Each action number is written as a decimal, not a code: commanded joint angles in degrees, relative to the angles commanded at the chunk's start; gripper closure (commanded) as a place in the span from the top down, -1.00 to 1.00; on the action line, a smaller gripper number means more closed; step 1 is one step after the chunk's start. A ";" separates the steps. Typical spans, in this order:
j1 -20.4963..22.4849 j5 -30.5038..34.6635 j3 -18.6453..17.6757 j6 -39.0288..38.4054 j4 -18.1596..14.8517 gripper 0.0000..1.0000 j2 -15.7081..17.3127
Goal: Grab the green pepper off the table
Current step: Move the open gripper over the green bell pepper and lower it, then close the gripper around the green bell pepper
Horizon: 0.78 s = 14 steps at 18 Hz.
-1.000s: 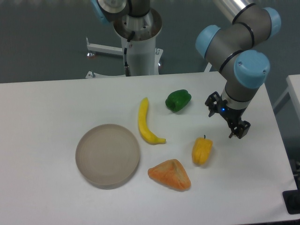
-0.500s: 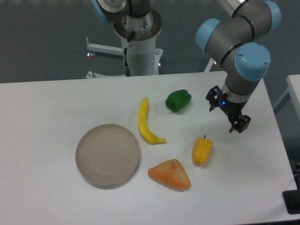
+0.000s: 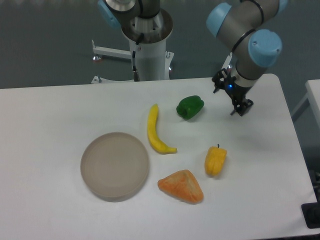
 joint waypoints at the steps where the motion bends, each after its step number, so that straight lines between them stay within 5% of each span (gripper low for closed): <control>1: -0.26 -1.66 -0.79 -0.96 -0.09 1.00 0.27; 3: -0.53 -7.98 -3.43 -5.09 0.17 1.00 1.40; 9: -1.58 -8.26 -7.38 -6.68 2.71 1.00 1.15; 13: -3.16 -8.27 -13.10 -10.71 13.77 1.00 0.80; 14: -3.78 -8.09 -13.10 -11.16 14.84 0.85 0.36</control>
